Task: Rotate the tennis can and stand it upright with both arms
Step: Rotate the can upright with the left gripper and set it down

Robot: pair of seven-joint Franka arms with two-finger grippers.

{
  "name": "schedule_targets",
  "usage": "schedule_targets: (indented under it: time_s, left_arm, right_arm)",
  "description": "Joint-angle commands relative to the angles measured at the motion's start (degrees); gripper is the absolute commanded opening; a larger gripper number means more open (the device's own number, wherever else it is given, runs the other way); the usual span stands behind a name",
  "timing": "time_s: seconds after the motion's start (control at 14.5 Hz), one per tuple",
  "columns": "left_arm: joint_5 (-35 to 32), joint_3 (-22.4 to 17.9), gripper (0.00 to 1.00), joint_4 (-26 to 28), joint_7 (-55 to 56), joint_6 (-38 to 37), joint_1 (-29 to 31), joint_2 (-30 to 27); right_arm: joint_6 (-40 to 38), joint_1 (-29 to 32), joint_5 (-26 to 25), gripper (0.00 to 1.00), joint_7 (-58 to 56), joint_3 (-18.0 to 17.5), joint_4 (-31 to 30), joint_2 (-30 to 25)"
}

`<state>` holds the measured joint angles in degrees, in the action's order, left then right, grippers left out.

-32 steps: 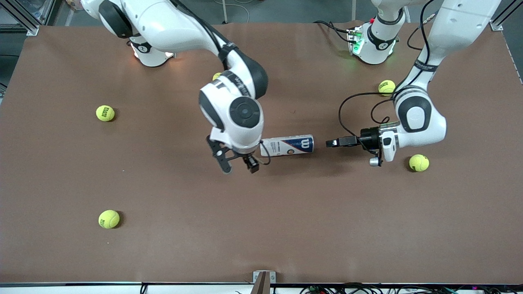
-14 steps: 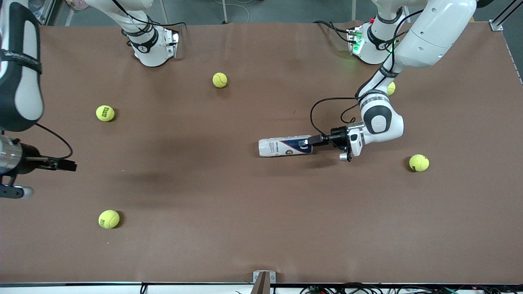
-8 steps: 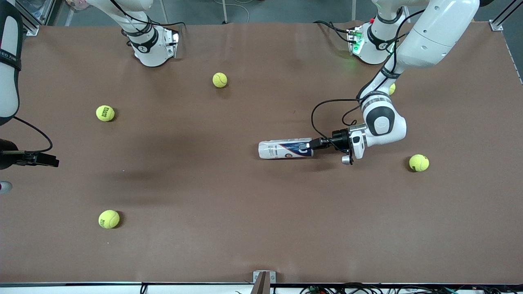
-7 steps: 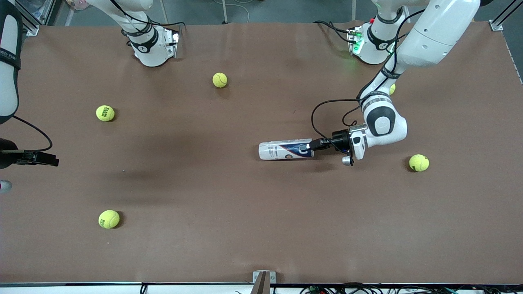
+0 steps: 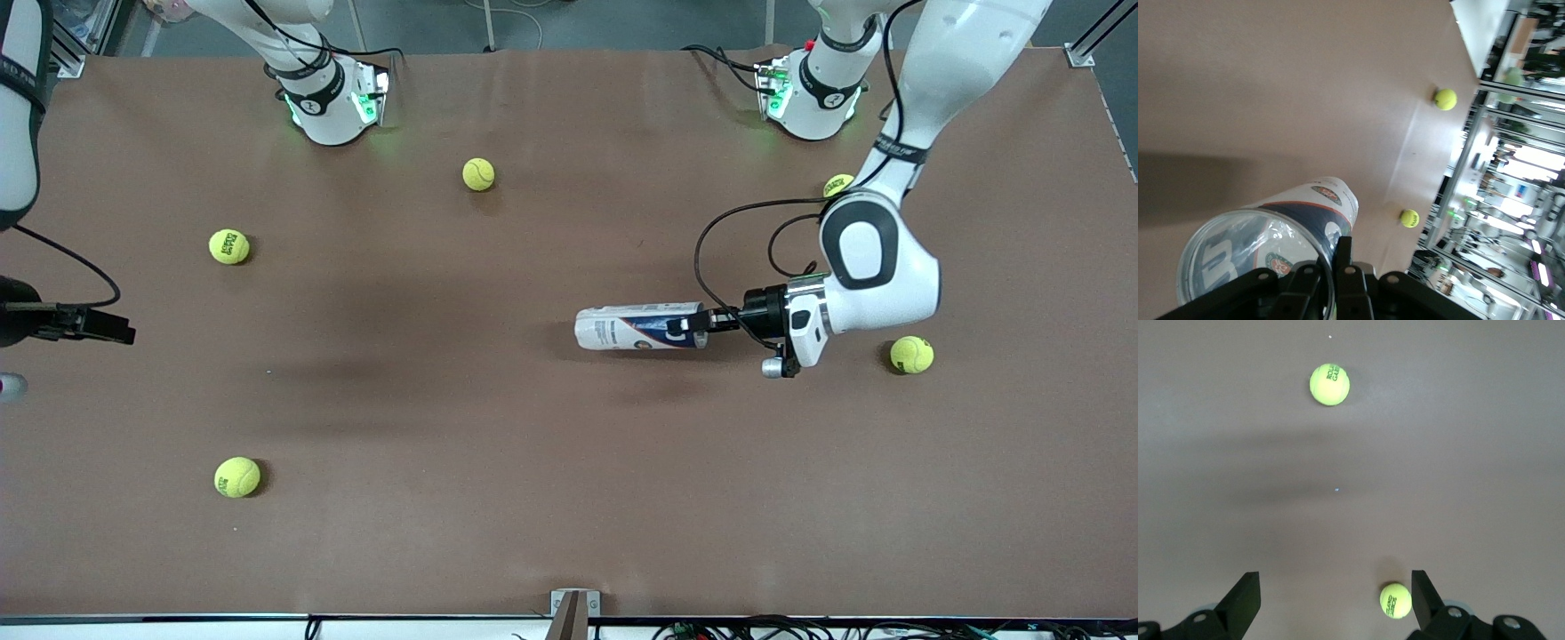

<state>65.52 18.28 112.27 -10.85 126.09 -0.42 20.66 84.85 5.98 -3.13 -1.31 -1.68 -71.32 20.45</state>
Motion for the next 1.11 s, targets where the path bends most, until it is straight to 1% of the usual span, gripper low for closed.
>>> schedule_targets:
  time_s: [0.0,0.21,0.35,0.41,0.48,0.55,0.69,0.83,1.04]
  left_arm:
    - [-12.03,0.71,0.0,-1.69,14.75,0.47,-1.24,-4.48]
    - [-31.61,1.67,0.0,-6.43,35.47,-0.58,-4.4,-5.81]
    - [-46.73,1.94,0.0,-10.12,50.68,-2.69,-8.52,-5.37]
    - [-53.15,2.03,0.0,-11.36,57.1,-3.31,-10.72,-5.11]
    - [-57.91,2.03,0.0,-11.98,61.86,-3.66,-13.0,-4.93]
    - [-61.53,2.03,0.0,-11.98,65.13,-3.66,-15.03,-4.32]
    - [-68.04,2.03,0.0,-12.07,71.98,-3.75,-19.42,-2.74]
    - [-72.7,1.94,0.0,-12.6,77.01,-3.75,-23.47,-0.46]
    - [-75.8,1.85,0.0,-15.14,79.57,-6.81,-27.17,3.67]
  right_arm:
    - [-2.92,0.17,1.54,1.0,0.96,0.01,-1.72,-4.35]
    - [-3.38,-1.32,1.9,1.0,0.96,0.71,-6.18,-9.18]
    - [-3.98,-0.89,2.08,1.0,1.05,0.53,-6.99,-10.34]
    - [-3.99,-1.5,2.34,1.0,1.05,0.62,-8.3,-11.65]
    - [-3.47,-1.94,2.34,1.0,1.14,0.71,-10.57,-13.58]
    - [-2.51,-2.29,2.34,1.0,1.14,0.8,-13.2,-15.77]
    - [-0.4,-4.3,2.34,1.0,1.14,2.72,-18.39,-19.99]
    - [2.15,-4.84,2.34,1.0,1.05,3.61,-23.23,-23.6]
    - [1.9,-5.28,2.34,1.0,0.96,3.7,-24.74,-25.89]
